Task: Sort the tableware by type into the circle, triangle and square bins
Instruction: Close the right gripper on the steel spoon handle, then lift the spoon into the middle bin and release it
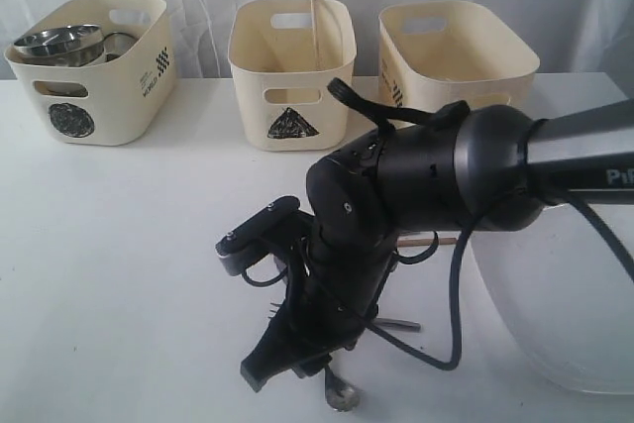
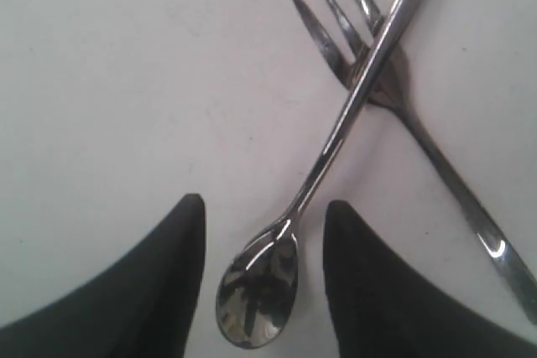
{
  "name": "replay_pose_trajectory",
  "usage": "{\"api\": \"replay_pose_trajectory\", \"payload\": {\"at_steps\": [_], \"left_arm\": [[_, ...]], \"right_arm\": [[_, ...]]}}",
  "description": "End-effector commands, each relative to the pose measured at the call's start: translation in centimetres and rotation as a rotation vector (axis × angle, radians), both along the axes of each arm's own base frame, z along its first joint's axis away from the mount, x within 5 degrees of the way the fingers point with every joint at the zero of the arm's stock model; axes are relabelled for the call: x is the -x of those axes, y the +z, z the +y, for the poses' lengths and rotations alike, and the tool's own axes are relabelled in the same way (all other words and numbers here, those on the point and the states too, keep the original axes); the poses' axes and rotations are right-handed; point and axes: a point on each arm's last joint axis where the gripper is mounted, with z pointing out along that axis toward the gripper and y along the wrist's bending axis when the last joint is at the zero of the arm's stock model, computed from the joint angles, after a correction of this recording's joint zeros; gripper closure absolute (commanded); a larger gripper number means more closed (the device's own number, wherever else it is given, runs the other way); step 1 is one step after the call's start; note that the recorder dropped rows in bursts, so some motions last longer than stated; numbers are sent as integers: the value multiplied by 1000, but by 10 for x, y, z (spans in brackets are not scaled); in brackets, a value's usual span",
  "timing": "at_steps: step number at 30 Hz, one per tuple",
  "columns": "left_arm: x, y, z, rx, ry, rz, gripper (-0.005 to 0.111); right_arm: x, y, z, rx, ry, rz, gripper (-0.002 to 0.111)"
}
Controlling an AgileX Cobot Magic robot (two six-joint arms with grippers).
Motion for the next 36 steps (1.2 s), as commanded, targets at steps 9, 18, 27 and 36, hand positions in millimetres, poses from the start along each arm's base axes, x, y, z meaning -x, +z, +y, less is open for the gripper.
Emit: {"api": "replay_pose_trajectory", "payload": {"at_steps": [9,18,27,36], "left_arm": [[0,-1,0,9,3,-7,107],[0,-1,0,9,3,-7,107],[0,-1,0,9,3,-7,107],[0,-1,0,9,3,-7,107]], "right_arm": [[-2,-27,3,20,13,7,65],[3,-46,-2,30,-15,21,74],[3,-12,-4,-261,-251,-202,108],[24,34,-26,-480,-294,-410,108]]}}
